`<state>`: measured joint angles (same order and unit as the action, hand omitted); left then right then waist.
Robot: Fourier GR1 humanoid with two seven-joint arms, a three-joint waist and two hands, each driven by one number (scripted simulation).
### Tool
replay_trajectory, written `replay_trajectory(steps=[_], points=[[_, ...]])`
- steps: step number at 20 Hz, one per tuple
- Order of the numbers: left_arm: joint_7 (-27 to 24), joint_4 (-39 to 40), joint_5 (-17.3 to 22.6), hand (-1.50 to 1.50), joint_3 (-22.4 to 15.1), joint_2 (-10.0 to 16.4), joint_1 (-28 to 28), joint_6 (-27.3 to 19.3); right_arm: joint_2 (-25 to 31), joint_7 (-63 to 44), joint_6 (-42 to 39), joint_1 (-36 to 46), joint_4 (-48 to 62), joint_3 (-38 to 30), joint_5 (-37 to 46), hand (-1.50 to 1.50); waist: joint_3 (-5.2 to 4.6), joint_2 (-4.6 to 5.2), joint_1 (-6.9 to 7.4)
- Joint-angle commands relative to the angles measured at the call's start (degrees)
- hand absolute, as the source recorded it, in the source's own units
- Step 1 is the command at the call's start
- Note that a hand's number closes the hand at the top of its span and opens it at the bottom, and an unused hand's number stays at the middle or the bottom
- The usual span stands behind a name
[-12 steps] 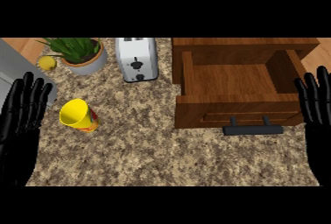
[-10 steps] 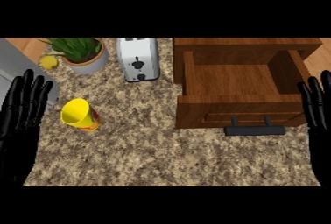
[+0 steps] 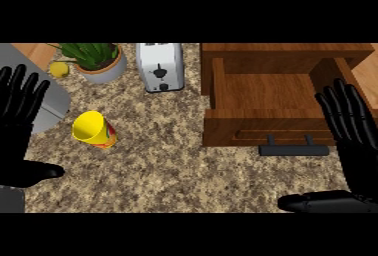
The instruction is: Pick up the cup, place it into the drawer and close the drawer
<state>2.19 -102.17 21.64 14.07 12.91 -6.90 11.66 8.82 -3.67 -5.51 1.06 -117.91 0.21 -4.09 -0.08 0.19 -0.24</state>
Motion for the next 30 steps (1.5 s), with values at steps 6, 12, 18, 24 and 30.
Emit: replay_trajectory(steps=[6, 12, 18, 24, 30], points=[[-3.40, 19.01, 1.94, -1.50, 4.99, 4.69, -6.34, 4.75, -0.76, -0.12, -1.18, 6.32, 7.53, -0.73, -0.06, -1.50, 0.08, -0.12, 0.14], [-13.34, 32.44, -3.77, -1.50, 4.25, 4.04, -5.83, 7.28, 0.22, -1.02, -2.82, 7.49, 7.55, -2.53, -2.00, -1.50, 0.06, -0.11, -0.01], [-22.50, 48.73, -8.16, -1.50, 5.44, 6.84, -9.65, 8.97, 1.14, 1.26, -2.92, 13.15, 13.65, -4.82, -1.17, -1.50, 0.05, -0.02, -0.11], [-34.40, 64.61, -12.07, -1.50, 5.97, 9.46, -11.25, 11.93, 1.38, 0.19, -3.11, 12.19, 10.57, -5.18, -1.16, -1.50, 0.01, 0.06, -0.35], [-42.80, 79.41, -17.02, -1.50, 4.49, 7.62, -18.48, 6.89, 1.05, -2.74, -2.77, 13.96, 10.74, -4.41, -0.64, -1.50, 0.00, 0.07, -0.48]])
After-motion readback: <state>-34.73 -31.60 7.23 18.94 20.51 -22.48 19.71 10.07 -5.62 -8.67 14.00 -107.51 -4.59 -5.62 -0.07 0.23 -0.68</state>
